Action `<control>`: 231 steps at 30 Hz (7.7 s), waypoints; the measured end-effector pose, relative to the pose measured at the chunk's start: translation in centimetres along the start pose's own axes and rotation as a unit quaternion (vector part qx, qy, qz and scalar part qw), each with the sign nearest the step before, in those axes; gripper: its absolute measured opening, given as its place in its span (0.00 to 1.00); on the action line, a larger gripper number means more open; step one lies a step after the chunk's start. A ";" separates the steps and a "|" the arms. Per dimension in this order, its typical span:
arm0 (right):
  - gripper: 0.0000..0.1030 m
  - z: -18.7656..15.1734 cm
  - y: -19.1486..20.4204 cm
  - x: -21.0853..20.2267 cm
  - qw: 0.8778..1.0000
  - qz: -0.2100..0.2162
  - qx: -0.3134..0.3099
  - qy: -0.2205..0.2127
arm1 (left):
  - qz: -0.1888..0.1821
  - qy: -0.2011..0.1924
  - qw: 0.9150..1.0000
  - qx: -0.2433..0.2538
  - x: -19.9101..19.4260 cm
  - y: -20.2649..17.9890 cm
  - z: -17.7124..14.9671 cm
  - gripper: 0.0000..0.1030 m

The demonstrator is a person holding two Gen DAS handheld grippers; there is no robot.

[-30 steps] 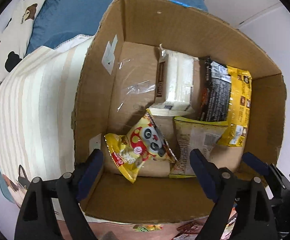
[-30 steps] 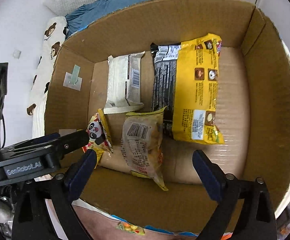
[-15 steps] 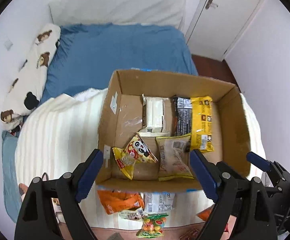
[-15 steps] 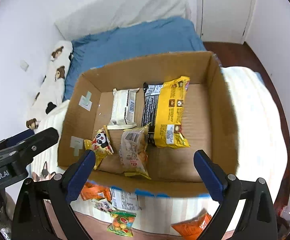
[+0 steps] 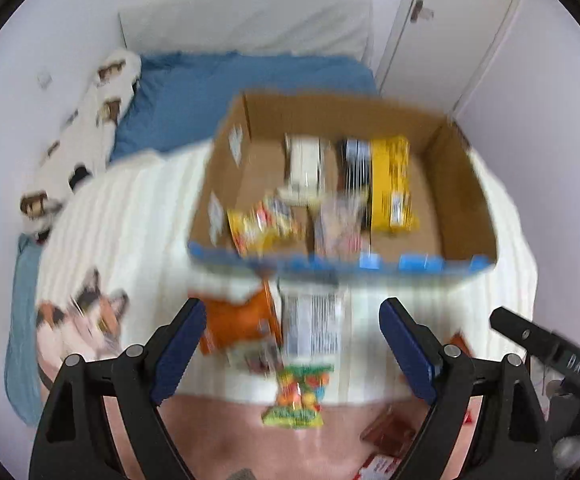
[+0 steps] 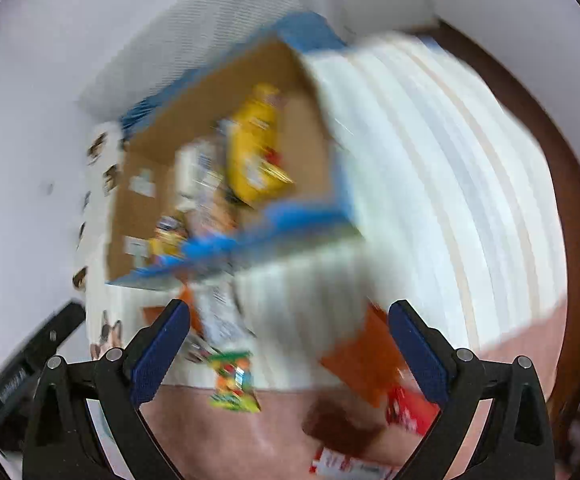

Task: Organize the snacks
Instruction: 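Grasp a white wafer pack with the left tool while the right tool grasps an orange chip bag, then carry both packs over the box and open both tools to drop them, then grasp the fruit-candy bag with the left tool while the right tool grasps the red-white spicy strip pack, then lift the candy bag and red-white pack and carry both toward the box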

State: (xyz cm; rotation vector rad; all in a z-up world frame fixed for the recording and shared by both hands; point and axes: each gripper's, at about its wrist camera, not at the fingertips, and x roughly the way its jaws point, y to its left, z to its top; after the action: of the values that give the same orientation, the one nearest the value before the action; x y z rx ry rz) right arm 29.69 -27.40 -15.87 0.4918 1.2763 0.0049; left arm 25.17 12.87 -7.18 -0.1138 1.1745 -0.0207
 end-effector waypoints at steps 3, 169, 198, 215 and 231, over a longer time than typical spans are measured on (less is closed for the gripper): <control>0.98 -2.2 -4.4 3.1 0.997 -0.002 0.066 0.037 | 0.009 0.055 0.998 0.002 4.4 -0.5 -2.2 0.86; 0.97 -13.8 2.3 2.5 0.978 -0.034 -0.176 0.104 | 0.031 0.088 0.995 -0.018 1.0 3.5 -13.8 0.86; 0.83 -18.0 -11.7 7.6 0.987 0.031 0.085 0.130 | 0.012 0.210 0.977 -0.015 11.5 -0.1 -19.8 0.86; 0.59 -20.4 -8.0 8.6 0.984 -0.051 -0.056 0.159 | 0.014 0.204 0.979 -0.013 13.5 -2.5 -21.9 0.51; 0.48 -21.1 -6.3 10.2 0.982 -0.073 -0.085 0.155 | 0.021 0.196 0.980 -0.019 13.3 -1.0 -23.0 0.48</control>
State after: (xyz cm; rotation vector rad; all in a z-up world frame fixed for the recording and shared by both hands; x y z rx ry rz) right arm 11.81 -22.86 -31.71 0.2542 1.6003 0.0701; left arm 9.12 9.05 -28.04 -0.1208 1.5724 0.0180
